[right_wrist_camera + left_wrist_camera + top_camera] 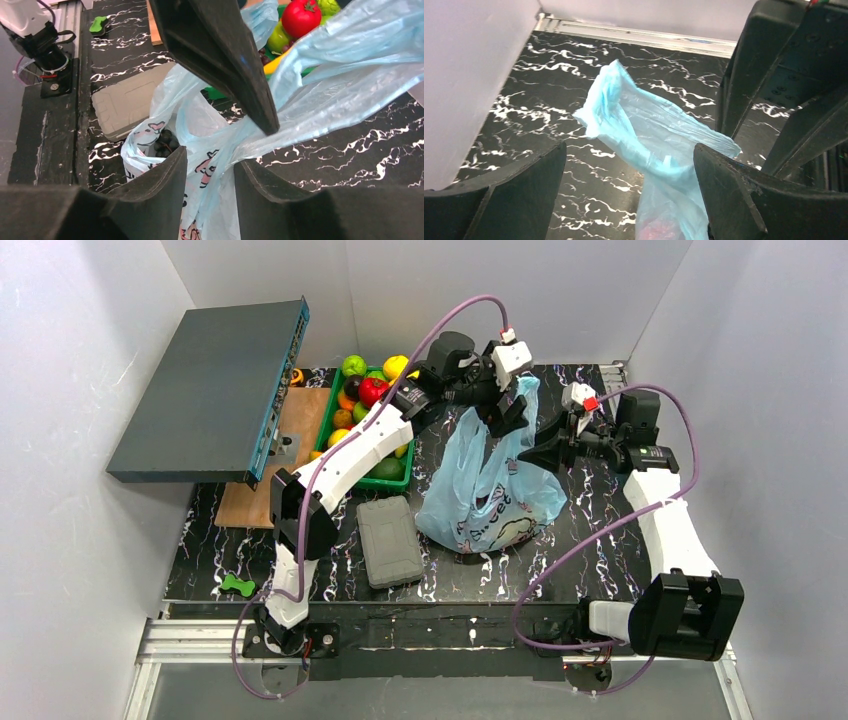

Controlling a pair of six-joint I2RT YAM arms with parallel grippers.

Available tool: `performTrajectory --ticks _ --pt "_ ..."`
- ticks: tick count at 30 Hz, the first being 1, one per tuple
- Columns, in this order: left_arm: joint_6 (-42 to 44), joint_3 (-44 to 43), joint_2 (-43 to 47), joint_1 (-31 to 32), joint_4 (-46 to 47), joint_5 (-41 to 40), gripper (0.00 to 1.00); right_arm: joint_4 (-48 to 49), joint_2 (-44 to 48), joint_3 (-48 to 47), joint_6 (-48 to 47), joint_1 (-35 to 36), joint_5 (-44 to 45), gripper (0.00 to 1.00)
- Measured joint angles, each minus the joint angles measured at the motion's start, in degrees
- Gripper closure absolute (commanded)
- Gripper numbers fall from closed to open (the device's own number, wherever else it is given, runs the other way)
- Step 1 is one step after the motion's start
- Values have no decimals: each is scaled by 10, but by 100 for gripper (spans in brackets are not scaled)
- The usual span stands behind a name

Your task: Place the fake fruits into the plastic bag and tie a complex knot

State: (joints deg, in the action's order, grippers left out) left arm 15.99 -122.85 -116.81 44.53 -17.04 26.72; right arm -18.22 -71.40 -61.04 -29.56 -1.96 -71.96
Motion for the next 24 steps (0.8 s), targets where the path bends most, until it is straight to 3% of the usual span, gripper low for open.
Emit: performTrajectory --ticks 4,8,11,12,14,16,20,24 --pt "-11 35 9 -2 23 50 11 -17 11 0 -19 7 -14 55" --pt "-29 71 26 -2 52 89 11 -31 11 1 -25 10 -27 56" --pt "-44 89 39 -3 67 113 19 -39 10 2 -27 10 -33 55" --pt "-48 92 43 -3 69 120 25 -40 9 3 -27 10 -33 51" --pt "-58 99 52 -3 78 139 48 -42 9 7 -26 10 -35 29" --pt "-68 99 58 -3 85 157 67 -41 9 12 -17 10 -34 15" --pt "-88 99 63 -1 98 176 84 61 37 74 70 10 4 2" --pt "-109 99 63 -1 98 174 94 236 96 199 235 15 103 4"
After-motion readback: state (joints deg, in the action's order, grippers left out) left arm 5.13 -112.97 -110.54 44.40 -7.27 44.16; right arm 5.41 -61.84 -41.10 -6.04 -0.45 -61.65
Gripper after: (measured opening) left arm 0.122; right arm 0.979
